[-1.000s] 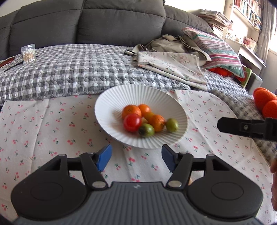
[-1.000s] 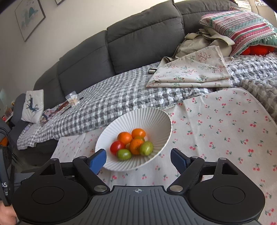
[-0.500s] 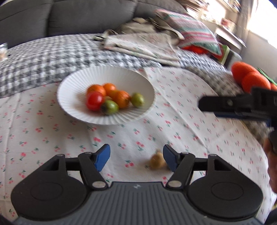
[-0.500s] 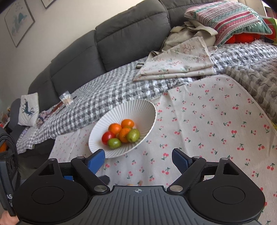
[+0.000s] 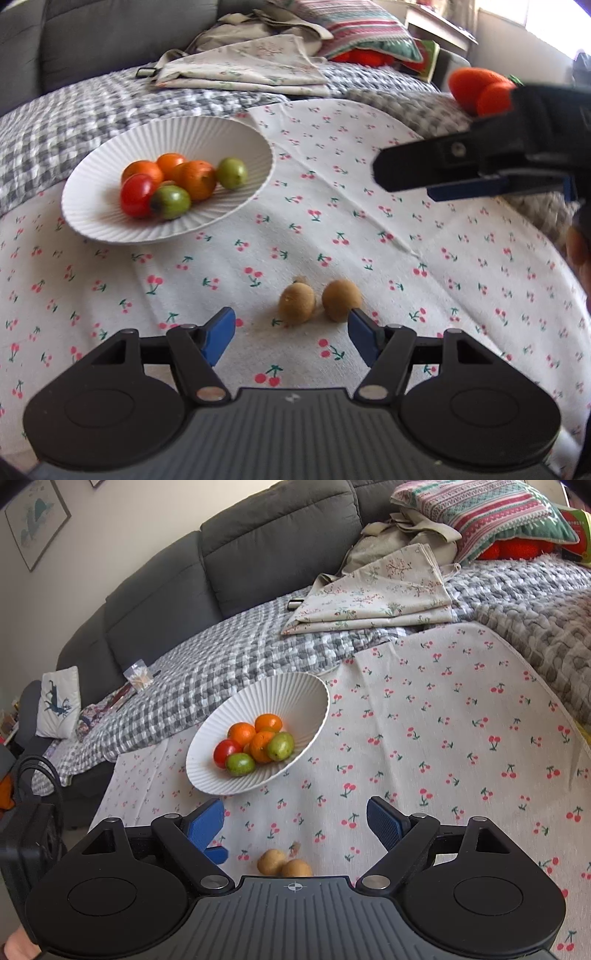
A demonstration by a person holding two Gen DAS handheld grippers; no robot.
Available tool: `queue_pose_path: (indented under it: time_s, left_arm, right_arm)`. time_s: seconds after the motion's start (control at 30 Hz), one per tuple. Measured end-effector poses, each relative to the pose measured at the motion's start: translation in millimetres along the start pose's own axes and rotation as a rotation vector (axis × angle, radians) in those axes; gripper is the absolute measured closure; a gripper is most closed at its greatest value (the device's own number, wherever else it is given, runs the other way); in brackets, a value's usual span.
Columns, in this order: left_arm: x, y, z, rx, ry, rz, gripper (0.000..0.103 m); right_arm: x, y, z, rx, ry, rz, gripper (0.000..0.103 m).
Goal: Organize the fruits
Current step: 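Move both open grippers toward the two brown kiwis on the cloth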
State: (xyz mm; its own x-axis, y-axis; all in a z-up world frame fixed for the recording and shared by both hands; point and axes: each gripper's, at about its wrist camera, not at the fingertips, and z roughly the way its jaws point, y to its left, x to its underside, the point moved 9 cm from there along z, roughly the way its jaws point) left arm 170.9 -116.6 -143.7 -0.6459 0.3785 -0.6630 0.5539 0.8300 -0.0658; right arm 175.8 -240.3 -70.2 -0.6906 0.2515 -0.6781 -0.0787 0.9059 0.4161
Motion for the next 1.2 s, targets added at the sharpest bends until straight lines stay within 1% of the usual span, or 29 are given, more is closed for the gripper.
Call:
queue_pose_path:
  time_s: [0.13, 0.23, 0.3, 0.37, 0.47, 0.6, 0.63, 0.67, 0.77, 0.83, 0.87, 0.9, 0.93, 0.97, 1.03, 1.2]
  left_arm:
    - [1.5, -9.1, 7.4, 0.000, -0.006, 0.052, 0.036]
    - [3.3, -13.1, 13.8, -0.015, -0.007, 0.093, 0.037]
    - [3.6, -14.2, 16.4, -0.014, -0.012, 0.100, 0.039]
    - [1.9, -16.4, 16.9, -0.001, -0.022, 0.108, 0.046]
    - [0.6, -19.6, 18.1, 0.005, -0.031, 0.128, 0.052]
    - [-0.2, -19.9, 18.9, 0.004, -0.038, 0.137, 0.053]
    - [-0.4, -19.6, 19.1, 0.006, -0.038, 0.136, 0.055]
    - [-0.5, -19.1, 19.5, 0.006, -0.037, 0.135, 0.059]
    - [-1.6, -16.1, 18.6, 0.013, -0.031, 0.128, 0.066]
    - [-0.8, -15.0, 17.6, 0.034, -0.017, 0.133, 0.066]
    - [0.1, -15.3, 16.5, 0.050, -0.011, 0.141, 0.064]
    - [0.2, -14.4, 15.6, 0.050, -0.010, 0.148, 0.061]
    - [-0.1, -12.3, 15.5, 0.036, -0.011, 0.147, 0.059]
    - [-0.7, -10.0, 15.7, 0.022, -0.015, 0.143, 0.059]
    - [-2.7, -6.7, 17.1, 0.018, -0.019, 0.144, 0.059]
    - [-7.7, 0.3, 22.8, 0.001, -0.037, 0.179, 0.057]
  right_arm:
    - [1.5, -0.7, 1.4, 0.006, 0.006, -0.003, 0.017]
    - [1.2, -2.1, 1.3, 0.008, 0.005, -0.002, 0.017]
    - [1.6, -3.2, 1.9, 0.010, 0.007, -0.001, 0.017]
    - [1.7, -3.5, 2.6, 0.012, 0.009, -0.002, 0.017]
    - [1.8, -3.6, 2.9, 0.012, 0.009, -0.003, 0.017]
    - [2.3, -4.2, 3.9, 0.014, 0.012, -0.005, 0.017]
    - [2.4, -4.3, 4.3, 0.014, 0.013, -0.005, 0.017]
    - [2.5, -4.2, 4.2, 0.013, 0.013, -0.007, 0.017]
    - [3.2, -4.6, 5.9, 0.019, 0.016, -0.012, 0.017]
    - [3.4, -5.5, 6.3, 0.025, 0.016, -0.016, 0.017]
    - [3.0, -6.4, 6.2, 0.026, 0.016, -0.015, 0.017]
    - [2.7, -7.0, 6.0, 0.026, 0.015, -0.013, 0.017]
    - [2.6, -7.3, 5.9, 0.026, 0.014, -0.011, 0.017]
    - [2.7, -7.2, 6.3, 0.026, 0.015, -0.011, 0.017]
    - [3.9, -5.8, 7.8, 0.025, 0.021, -0.016, 0.017]
    - [6.1, -3.3, 9.4, 0.023, 0.028, -0.027, 0.017]
